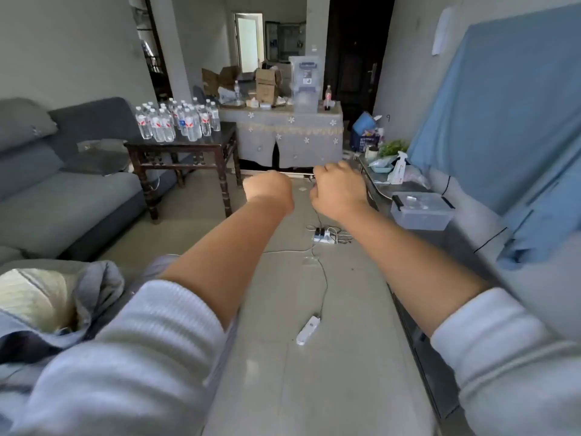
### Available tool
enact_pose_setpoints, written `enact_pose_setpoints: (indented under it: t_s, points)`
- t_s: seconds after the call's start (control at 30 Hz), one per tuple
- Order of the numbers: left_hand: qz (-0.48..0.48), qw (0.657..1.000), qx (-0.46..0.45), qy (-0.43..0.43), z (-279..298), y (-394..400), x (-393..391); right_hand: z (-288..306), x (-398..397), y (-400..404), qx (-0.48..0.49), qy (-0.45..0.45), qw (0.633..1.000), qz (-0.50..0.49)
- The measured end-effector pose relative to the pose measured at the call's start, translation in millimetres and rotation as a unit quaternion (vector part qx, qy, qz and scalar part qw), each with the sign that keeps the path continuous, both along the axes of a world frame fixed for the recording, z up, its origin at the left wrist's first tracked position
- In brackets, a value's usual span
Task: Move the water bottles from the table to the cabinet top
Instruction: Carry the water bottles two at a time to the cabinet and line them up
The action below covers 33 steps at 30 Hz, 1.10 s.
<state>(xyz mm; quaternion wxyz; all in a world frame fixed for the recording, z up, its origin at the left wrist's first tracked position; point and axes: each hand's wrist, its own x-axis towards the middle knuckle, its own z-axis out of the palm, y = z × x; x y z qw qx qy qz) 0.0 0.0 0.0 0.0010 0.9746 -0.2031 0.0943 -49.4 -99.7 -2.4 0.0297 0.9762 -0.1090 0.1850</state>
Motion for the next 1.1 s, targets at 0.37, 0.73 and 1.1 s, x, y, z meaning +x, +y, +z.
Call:
enact_pose_setpoints:
  t_s: [0.37, 0.73, 1.1]
  points:
    - [0.107, 0.988, 0.049, 0.103, -48.8, -3.0, 172.9, -48.1, 187.6, -48.5, 0.007, 0.104, 0.994, 0.040]
    - [0.229, 0.965, 0.019, 0.125, -43.5, -5.8, 367.6, -50.4, 405.4, -95.5, 0.035, 0.116, 0.988, 0.100]
    - [0.267, 0.958, 0.041, 0.091, -25.1, 43.5, 612.0, -46.8, 659.2, -76.5, 0.067, 0.099, 0.985, 0.124]
